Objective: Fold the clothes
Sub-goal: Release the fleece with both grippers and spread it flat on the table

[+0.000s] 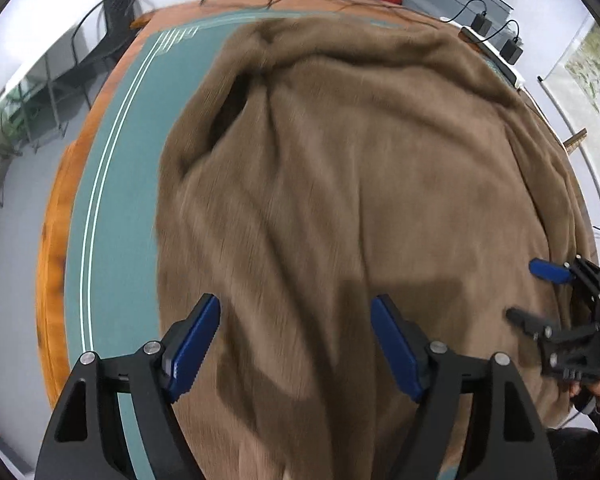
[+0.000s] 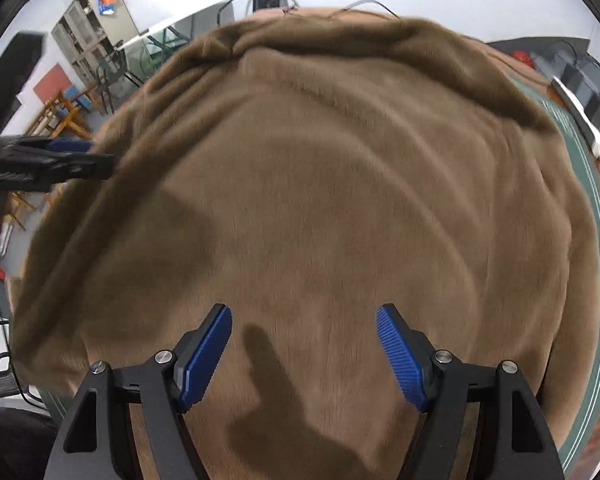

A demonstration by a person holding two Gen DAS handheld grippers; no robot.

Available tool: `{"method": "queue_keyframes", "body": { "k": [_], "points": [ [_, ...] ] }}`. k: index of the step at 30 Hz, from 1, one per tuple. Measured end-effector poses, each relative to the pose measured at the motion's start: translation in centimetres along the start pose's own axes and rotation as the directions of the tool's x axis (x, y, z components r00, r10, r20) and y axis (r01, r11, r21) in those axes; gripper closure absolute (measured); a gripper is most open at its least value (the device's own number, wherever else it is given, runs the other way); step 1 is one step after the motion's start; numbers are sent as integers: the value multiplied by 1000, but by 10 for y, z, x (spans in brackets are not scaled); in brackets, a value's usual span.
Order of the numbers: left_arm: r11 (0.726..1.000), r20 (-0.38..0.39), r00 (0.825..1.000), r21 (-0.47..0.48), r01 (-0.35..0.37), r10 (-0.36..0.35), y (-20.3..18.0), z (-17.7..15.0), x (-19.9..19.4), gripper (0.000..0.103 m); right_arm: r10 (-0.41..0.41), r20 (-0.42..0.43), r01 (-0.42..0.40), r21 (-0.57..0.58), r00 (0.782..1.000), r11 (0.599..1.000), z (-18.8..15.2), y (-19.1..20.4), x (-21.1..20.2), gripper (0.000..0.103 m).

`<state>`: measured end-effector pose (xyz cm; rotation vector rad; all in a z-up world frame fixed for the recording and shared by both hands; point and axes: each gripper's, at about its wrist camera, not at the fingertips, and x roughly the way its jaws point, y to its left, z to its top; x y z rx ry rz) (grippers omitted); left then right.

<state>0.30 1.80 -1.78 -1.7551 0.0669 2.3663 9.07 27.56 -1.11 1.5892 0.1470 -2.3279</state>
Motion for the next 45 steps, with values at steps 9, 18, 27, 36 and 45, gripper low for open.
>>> {"method": "queue_keyframes", "body": {
  "k": [9, 18, 27, 36, 45],
  "points": [
    [982, -41, 999, -189, -31, 24, 42, -88, -9, 22, -31, 15, 30, 39, 999, 999, -37, -1, -6, 26],
    [968, 9, 1000, -251, 9, -7, 47, -130, -37, 22, -62, 37, 62, 13, 997, 998, -51, 4, -6, 16],
    [980, 22, 1000, -197, -8, 12, 44, -159, -42, 20, -83, 54, 83, 1, 995, 997, -58, 9, -6, 10],
    [978, 11, 1000, -208, -11, 13, 62, -163, -35, 19, -81, 81, 75, 80, 993, 994, -64, -11, -22, 10],
    [972, 7, 999, -233, 38, -38, 79, -159, -29, 17, -302, 56, 274, 286, 952, 918, -102, -97, -63, 10]
  ]
}}
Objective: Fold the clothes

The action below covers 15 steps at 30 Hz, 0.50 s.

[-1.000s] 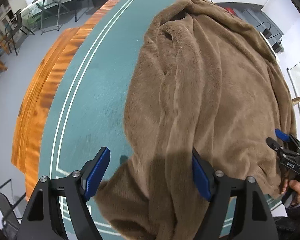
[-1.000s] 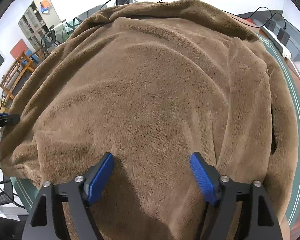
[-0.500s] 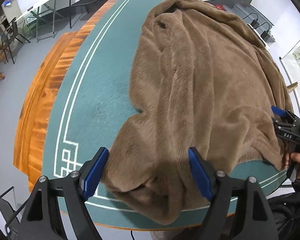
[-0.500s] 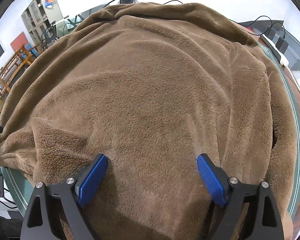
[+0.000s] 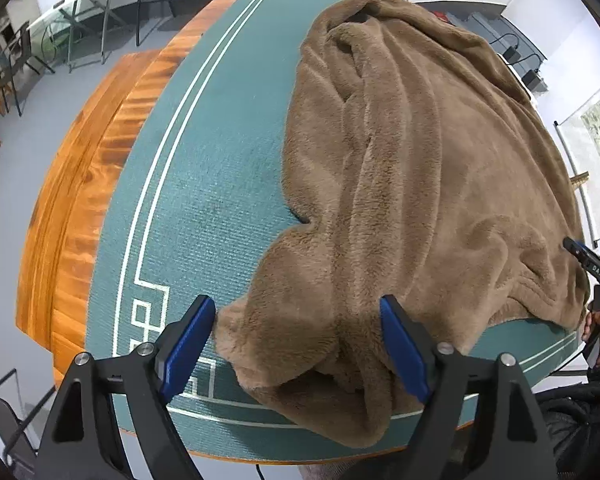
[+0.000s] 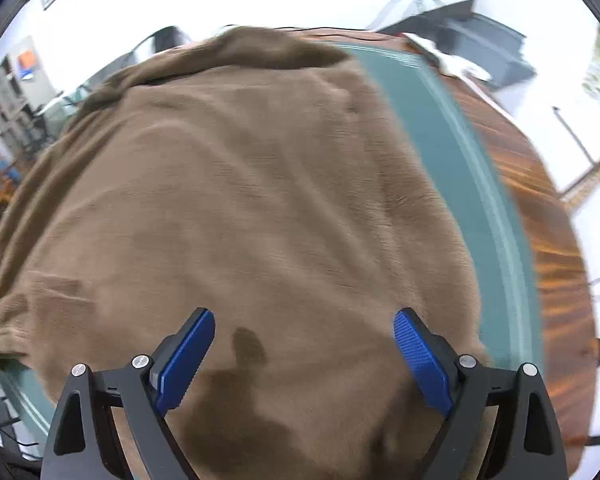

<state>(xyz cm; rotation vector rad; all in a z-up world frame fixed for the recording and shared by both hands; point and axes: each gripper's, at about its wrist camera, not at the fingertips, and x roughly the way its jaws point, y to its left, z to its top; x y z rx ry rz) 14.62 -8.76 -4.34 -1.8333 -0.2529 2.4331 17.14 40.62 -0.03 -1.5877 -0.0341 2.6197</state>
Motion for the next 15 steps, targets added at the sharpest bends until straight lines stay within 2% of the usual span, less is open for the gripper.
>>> {"method": "queue_keyframes", "body": {
  "k": [2, 4, 6, 7, 10, 12, 13, 15],
  "points": [
    [1000, -8, 1000, -4, -13, 13, 1, 4, 5, 11, -89, -27, 90, 49, 996, 995, -1, -36, 6, 10],
    [999, -8, 999, 5, -35, 35, 0, 8, 6, 8, -63, -51, 69, 124, 997, 990, 3, -65, 14, 7],
    [998, -9, 999, 22, -51, 51, -3, 10, 7, 7, -76, -52, 81, 112, 996, 990, 9, -76, 15, 2],
    [998, -10, 998, 27, -54, 54, -3, 11, 7, 7, -87, -52, 91, 97, 995, 991, 13, -79, 16, 2],
    [998, -8, 998, 22, -58, 58, -8, 15, 7, 7, -186, -28, 183, -96, 982, 978, 27, -56, 17, 2],
    [998, 0, 998, 15, -61, 61, -11, 14, 5, 7, -172, -12, 170, -116, 985, 979, 34, -48, 9, 2],
    [998, 7, 998, 13, -62, 62, -11, 12, 1, 7, -132, 1, 131, -104, 991, 986, 34, -49, 2, 2],
    [998, 16, 998, 6, -59, 59, -9, 9, -3, 7, 28, -13, -28, -48, 1000, 998, 30, -53, -7, 2]
  ]
}}
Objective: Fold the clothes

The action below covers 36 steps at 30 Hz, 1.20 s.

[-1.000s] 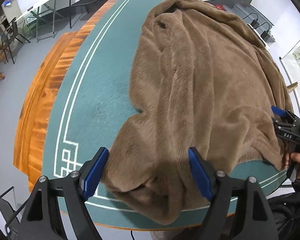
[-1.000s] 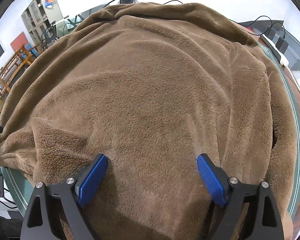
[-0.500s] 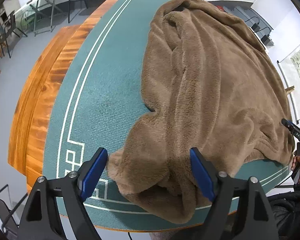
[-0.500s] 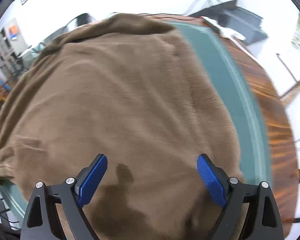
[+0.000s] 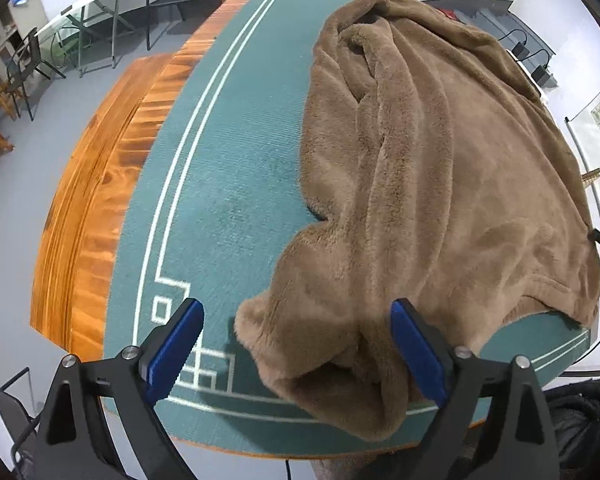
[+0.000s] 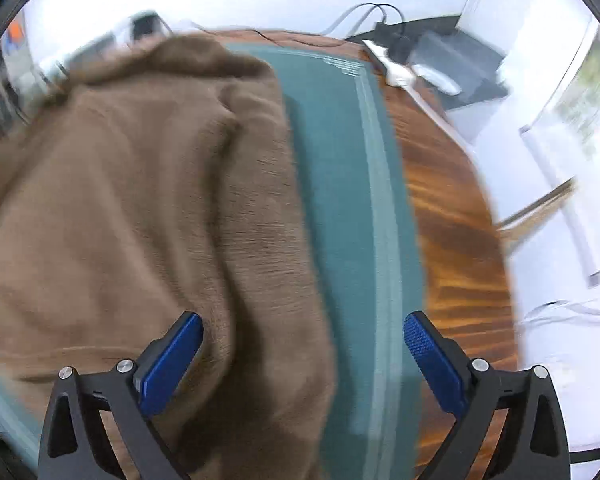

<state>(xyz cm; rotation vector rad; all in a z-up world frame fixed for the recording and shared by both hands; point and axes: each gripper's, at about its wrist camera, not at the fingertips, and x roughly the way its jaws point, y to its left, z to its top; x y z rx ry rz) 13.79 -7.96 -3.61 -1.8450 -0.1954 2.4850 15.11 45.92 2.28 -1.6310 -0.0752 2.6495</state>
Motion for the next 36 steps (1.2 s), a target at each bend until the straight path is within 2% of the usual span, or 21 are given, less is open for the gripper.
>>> {"method": "queue_keyframes", "body": {
  "k": [2, 6, 8, 10, 12, 14, 18, 22, 24, 27, 29, 30, 31, 32, 33, 36],
  "points": [
    [1000, 1, 1000, -11, -4, 4, 5, -4, -2, 7, 148, -29, -146, 57, 989, 988, -11, -13, -6, 2],
    [997, -25, 998, -55, -50, 49, 27, -16, -5, 7, 271, -29, -258, 222, 962, 940, -29, -44, -2, 2],
    [995, -25, 999, -90, -43, 41, 33, -18, -6, 7, 280, 17, -271, 323, 960, 907, -34, -66, -6, 2],
    [995, -20, 999, -91, -49, 48, 34, -28, -9, 7, 238, 32, -233, 374, 971, 898, -42, -73, -7, 2],
    [995, -20, 997, -67, -74, 73, 26, -30, -6, 7, 142, -3, -132, 343, 990, 930, -42, -82, -5, 2],
    [994, -25, 995, -55, -99, 97, 20, -32, -1, 7, 47, -34, -37, 254, 998, 966, -45, -74, -4, 2],
    [991, -30, 993, -66, -120, 119, 14, -31, 4, 7, 44, -34, -40, 106, 998, 994, -35, -41, 4, 2],
    [987, -30, 990, -80, -137, 135, 8, -32, 6, 7, 76, -65, -77, -12, 995, 997, -27, -1, 23, 4],
    [986, -27, 990, -87, -142, 140, 6, -33, 6, 7, 108, -83, -111, -28, 991, 993, -26, 11, 29, 15],
    [984, -25, 990, -108, -138, 136, 8, -35, 6, 7, 130, -87, -134, -39, 988, 990, -25, 18, 30, 25],
    [984, -25, 991, -118, -136, 134, 11, -32, 8, 7, 157, -84, -159, -26, 984, 987, -23, 15, 28, 51],
    [983, -26, 991, -122, -137, 134, 12, -32, 9, 7, 179, -87, -180, -7, 980, 984, -23, 11, 27, 57],
    [983, -26, 991, -125, -136, 134, 13, -31, 10, 7, 188, -89, -188, 10, 978, 982, -22, 7, 27, 72],
    [982, -27, 991, -128, -136, 134, 13, -30, 10, 7, 177, -86, -175, 24, 981, 984, -22, 3, 24, 83],
    [982, -27, 990, -129, -137, 135, 14, -29, 11, 7, 146, -76, -145, 21, 986, 989, -22, 0, 22, 84],
    [982, -28, 989, -118, -147, 144, 14, -25, 10, 7, -24, -20, 24, -8, 1000, 1000, -15, -16, 7, 87]
  ]
}}
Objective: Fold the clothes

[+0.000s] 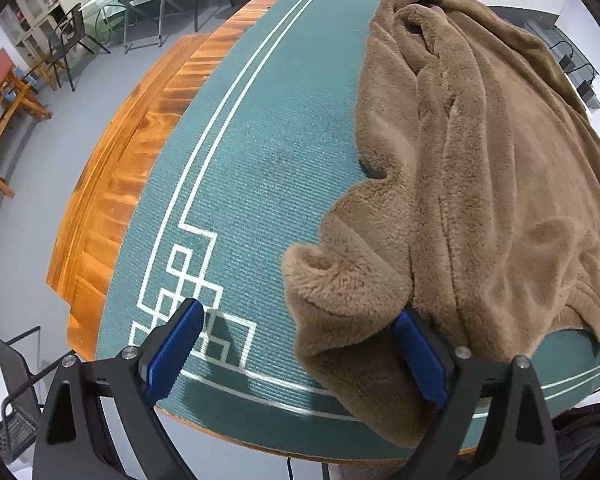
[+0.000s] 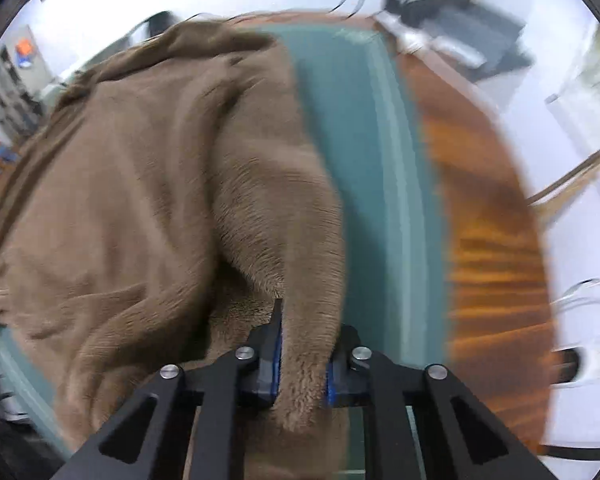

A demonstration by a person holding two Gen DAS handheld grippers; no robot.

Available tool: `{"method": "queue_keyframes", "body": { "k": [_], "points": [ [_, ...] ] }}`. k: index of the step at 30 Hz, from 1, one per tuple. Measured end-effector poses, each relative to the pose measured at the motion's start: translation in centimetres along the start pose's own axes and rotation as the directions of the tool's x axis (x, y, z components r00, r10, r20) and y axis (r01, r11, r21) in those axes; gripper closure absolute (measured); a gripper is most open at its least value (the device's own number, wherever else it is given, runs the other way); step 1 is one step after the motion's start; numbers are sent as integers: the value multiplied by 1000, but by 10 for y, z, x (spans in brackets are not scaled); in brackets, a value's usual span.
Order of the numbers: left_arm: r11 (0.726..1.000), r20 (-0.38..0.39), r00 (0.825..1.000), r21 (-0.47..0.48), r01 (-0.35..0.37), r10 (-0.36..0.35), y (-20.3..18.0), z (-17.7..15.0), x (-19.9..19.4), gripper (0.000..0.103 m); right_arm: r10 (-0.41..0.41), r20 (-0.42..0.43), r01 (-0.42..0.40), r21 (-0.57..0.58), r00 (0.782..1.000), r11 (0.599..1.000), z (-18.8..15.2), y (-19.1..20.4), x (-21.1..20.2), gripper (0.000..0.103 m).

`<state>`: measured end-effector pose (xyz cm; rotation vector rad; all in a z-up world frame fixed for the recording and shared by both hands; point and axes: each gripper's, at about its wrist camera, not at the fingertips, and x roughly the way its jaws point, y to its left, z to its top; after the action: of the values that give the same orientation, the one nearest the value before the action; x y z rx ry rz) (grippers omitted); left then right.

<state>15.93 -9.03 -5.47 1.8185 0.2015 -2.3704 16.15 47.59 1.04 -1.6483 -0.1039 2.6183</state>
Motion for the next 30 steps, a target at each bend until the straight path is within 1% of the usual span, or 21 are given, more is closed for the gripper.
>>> {"method": "queue_keyframes", "body": {
  "k": [2, 3, 4, 6, 7, 8, 10, 11, 12, 13, 14, 15, 16, 19, 21, 23, 26, 27, 28, 29, 30],
  "points": [
    [1000, 13, 1000, 10, -22, 22, 0, 5, -3, 7, -116, 28, 116, -8, 993, 993, 9, -15, -6, 87],
    [999, 24, 999, 15, -33, 33, 0, 7, -5, 7, -186, 46, 186, -7, 982, 982, 19, -24, -7, 87],
    [999, 35, 998, 20, -44, 44, 1, 10, -8, 7, -252, 64, 253, -3, 966, 967, 28, -33, -9, 87],
    [999, 43, 998, 20, -49, 48, 0, 15, -12, 7, -347, 101, 347, 20, 933, 938, 26, -42, -22, 87],
    [999, 45, 998, 22, -48, 47, 1, 20, -11, 7, -396, 121, 396, 30, 910, 918, 25, -47, -29, 87],
    [998, 45, 998, 28, -49, 48, -2, 21, -12, 7, -464, 156, 466, 26, 872, 884, 28, -54, -36, 87],
    [998, 46, 998, 37, -49, 47, -3, 23, -14, 7, -492, 184, 495, 33, 851, 868, 38, -67, -41, 86],
    [998, 46, 998, 40, -47, 45, 1, 26, -13, 7, -466, 180, 467, 37, 866, 883, 41, -60, -41, 82],
    [998, 46, 998, 43, -45, 43, 4, 28, -12, 7, -415, 166, 416, 32, 894, 909, 43, -55, -38, 78],
    [999, 44, 998, 39, -36, 35, -6, 23, -19, 7, -381, 157, 382, 26, 911, 924, 45, -53, -35, 59],
    [999, 43, 999, 36, -28, 27, -5, 21, -20, 7, -340, 154, 342, 16, 928, 940, 49, -48, -38, 28],
    [999, 41, 999, 35, -22, 21, -6, 19, -17, 7, -313, 167, 317, 0, 935, 948, 46, -38, -40, 17],
    [999, 39, 999, 34, -16, 15, -8, 16, -13, 7, -286, 180, 294, -16, 941, 956, 44, -28, -41, 14],
    [999, 19, 1000, 28, 20, -20, -2, 11, -11, 7, -212, 225, 236, -83, 951, 968, 42, 3, -43, 14],
    [998, -7, 998, -7, 59, -59, -1, 8, -2, 7, -167, 235, 199, -119, 957, 973, 35, 22, -48, 14],
    [993, -12, 995, -59, 101, -102, 0, 7, 5, 7, -124, 219, 161, -162, 968, 974, 32, 41, -40, 14],
    [982, 18, 985, -81, 171, -170, -3, 12, 3, 8, -95, 189, 134, -200, 977, 971, 23, 62, -44, 14],
    [975, 26, 978, -85, 206, -205, -5, 15, 2, 14, -79, 182, 117, -212, 980, 970, 23, 68, -42, 14],
    [971, 33, 975, -83, 223, -221, -6, 17, 1, 25, -71, 179, 109, -214, 981, 971, 22, 72, -40, 14],
    [968, 39, 971, -82, 238, -235, -8, 19, -1, 42, -63, 175, 101, -215, 983, 971, 22, 75, -38, 14],
    [966, 39, 969, -85, 246, -243, -8, 20, 0, 52, -54, 170, 90, -212, 984, 973, 22, 77, -37, 14]
  ]
}}
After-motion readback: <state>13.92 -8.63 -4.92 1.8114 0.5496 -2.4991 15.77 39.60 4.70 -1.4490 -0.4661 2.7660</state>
